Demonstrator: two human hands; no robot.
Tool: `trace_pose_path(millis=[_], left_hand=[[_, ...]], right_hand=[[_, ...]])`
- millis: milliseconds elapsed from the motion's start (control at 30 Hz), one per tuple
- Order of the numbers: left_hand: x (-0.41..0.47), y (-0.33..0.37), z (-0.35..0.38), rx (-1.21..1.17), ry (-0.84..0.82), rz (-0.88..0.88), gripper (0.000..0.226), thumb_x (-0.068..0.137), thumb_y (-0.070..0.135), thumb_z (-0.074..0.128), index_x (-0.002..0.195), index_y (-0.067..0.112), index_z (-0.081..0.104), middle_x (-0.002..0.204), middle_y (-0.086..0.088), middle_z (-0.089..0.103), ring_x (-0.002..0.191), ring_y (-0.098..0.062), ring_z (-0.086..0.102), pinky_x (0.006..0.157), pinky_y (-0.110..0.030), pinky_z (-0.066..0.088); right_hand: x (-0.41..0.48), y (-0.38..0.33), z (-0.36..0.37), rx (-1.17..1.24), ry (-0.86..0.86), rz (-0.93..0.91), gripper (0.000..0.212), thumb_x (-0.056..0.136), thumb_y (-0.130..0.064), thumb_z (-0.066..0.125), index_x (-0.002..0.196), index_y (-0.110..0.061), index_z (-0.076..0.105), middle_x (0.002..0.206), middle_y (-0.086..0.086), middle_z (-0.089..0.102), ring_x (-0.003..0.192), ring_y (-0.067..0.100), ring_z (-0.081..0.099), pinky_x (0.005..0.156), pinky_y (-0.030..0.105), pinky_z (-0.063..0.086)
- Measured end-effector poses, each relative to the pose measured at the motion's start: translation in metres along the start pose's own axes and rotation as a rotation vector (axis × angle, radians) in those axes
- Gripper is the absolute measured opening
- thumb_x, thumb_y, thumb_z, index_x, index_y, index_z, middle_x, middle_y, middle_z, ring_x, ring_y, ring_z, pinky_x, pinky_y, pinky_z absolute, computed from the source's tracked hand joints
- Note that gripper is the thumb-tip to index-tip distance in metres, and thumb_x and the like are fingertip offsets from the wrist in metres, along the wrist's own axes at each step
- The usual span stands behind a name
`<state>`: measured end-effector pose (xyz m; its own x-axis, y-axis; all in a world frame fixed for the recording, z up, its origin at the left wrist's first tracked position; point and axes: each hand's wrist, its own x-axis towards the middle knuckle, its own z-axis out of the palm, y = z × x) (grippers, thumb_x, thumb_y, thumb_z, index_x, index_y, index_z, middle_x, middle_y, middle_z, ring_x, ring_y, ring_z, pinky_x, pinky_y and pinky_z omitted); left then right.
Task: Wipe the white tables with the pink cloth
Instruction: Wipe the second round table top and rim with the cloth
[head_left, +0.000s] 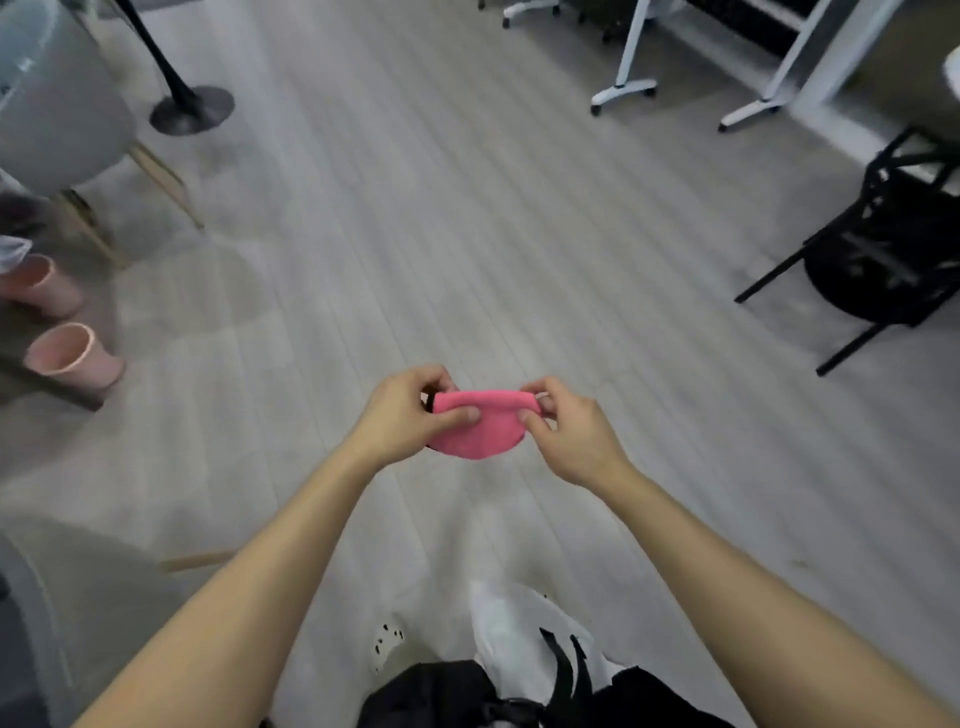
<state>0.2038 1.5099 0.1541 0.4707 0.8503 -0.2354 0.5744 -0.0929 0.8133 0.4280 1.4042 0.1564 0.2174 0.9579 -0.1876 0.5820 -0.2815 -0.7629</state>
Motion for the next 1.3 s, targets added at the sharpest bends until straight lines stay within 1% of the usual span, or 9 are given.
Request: trace_pose_path(millis=[133, 333, 467, 600, 733, 900, 1000, 1133, 1300], left_hand=[[0.054, 0.065, 0.049, -0.053, -0.119, 0.032, 0.041, 0.076, 0.046, 0.094, 0.087, 0.023, 0.062, 0.074, 0.003, 0.065, 0.07, -0.018, 0.061, 0.067, -0.046, 0.057], [0.147, 0.147, 0.121, 0.212, -0.135, 0.176, 0.026, 0.09, 0.031, 0.082, 0.095, 0.026, 0.057, 0.08, 0.007, 0.066, 0.073, -0.016, 0.063, 0.06, -0.032, 0.051], [0.22, 0.19, 0.18, 0.545, -0.202, 0.368, 0.034, 0.085, 0.058, 0.056, 0.097, 0.027, 0.054, 0.084, 0.0, 0.065, 0.079, -0.031, 0.063, 0.067, -0.04, 0.051], [0.298, 0.224, 0.25, 0.622, -0.246, 0.544, 0.021, 0.1, 0.042, 0.069, 0.101, 0.023, 0.06, 0.096, 0.002, 0.058, 0.082, -0.032, 0.064, 0.065, -0.037, 0.042], [0.355, 0.288, 0.324, 0.618, -0.384, 0.636, 0.037, 0.091, 0.06, 0.056, 0.098, 0.024, 0.063, 0.092, 0.005, 0.058, 0.079, -0.029, 0.064, 0.066, -0.038, 0.05], [0.41, 0.389, 0.425, 0.617, -0.529, 0.797, 0.02, 0.092, 0.043, 0.079, 0.097, 0.03, 0.064, 0.094, 0.009, 0.062, 0.086, -0.023, 0.065, 0.069, -0.038, 0.05], [0.425, 0.453, 0.489, 0.583, -0.549, 0.902, 0.019, 0.09, 0.044, 0.078, 0.094, 0.033, 0.063, 0.091, 0.009, 0.065, 0.085, -0.022, 0.065, 0.07, -0.039, 0.052], [0.438, 0.53, 0.577, 0.512, -0.512, 0.981, 0.024, 0.09, 0.04, 0.081, 0.089, 0.032, 0.059, 0.085, 0.01, 0.06, 0.079, -0.022, 0.06, 0.067, -0.038, 0.046], [0.451, 0.607, 0.663, 0.508, -0.475, 0.937, 0.023, 0.088, 0.045, 0.081, 0.092, 0.03, 0.064, 0.086, 0.012, 0.067, 0.082, -0.019, 0.065, 0.073, -0.043, 0.056]], right_hand=[[0.015, 0.043, -0.078, 0.018, 0.133, 0.063, 0.004, 0.105, -0.02, 0.064, 0.103, -0.022, 0.067, 0.077, -0.013, 0.07, 0.08, 0.003, 0.064, 0.064, 0.016, 0.043], [0.043, 0.11, -0.187, -0.437, 0.116, 0.203, 0.03, 0.108, -0.041, 0.053, 0.114, -0.017, 0.069, 0.111, 0.006, 0.074, 0.107, 0.034, 0.069, 0.087, 0.043, 0.055], [0.057, 0.177, -0.251, -0.575, 0.063, 0.315, 0.037, 0.11, -0.039, 0.05, 0.135, -0.015, 0.063, 0.139, 0.008, 0.065, 0.126, 0.035, 0.063, 0.101, 0.045, 0.053], [0.062, 0.248, -0.311, -0.598, 0.114, 0.448, 0.036, 0.11, -0.038, 0.05, 0.135, -0.015, 0.062, 0.139, 0.007, 0.063, 0.125, 0.035, 0.062, 0.1, 0.045, 0.054], [0.048, 0.289, -0.378, -0.626, 0.159, 0.546, 0.034, 0.111, -0.038, 0.049, 0.132, -0.015, 0.061, 0.135, 0.008, 0.061, 0.119, 0.035, 0.064, 0.094, 0.041, 0.052], [0.014, 0.331, -0.446, -0.629, 0.329, 0.667, 0.029, 0.107, -0.032, 0.052, 0.125, -0.013, 0.063, 0.126, 0.01, 0.063, 0.115, 0.036, 0.063, 0.092, 0.044, 0.052], [0.001, 0.364, -0.489, -0.652, 0.422, 0.719, 0.029, 0.106, -0.031, 0.053, 0.126, -0.014, 0.064, 0.125, 0.008, 0.064, 0.117, 0.033, 0.062, 0.094, 0.045, 0.05], [-0.007, 0.426, -0.559, -0.783, 0.595, 0.751, 0.017, 0.088, -0.024, 0.077, 0.099, -0.013, 0.069, 0.096, 0.009, 0.066, 0.089, 0.033, 0.066, 0.074, 0.043, 0.052], [-0.011, 0.497, -0.646, -0.765, 0.688, 0.678, 0.017, 0.083, -0.016, 0.079, 0.095, -0.012, 0.068, 0.095, 0.008, 0.064, 0.09, 0.034, 0.064, 0.08, 0.045, 0.053]])
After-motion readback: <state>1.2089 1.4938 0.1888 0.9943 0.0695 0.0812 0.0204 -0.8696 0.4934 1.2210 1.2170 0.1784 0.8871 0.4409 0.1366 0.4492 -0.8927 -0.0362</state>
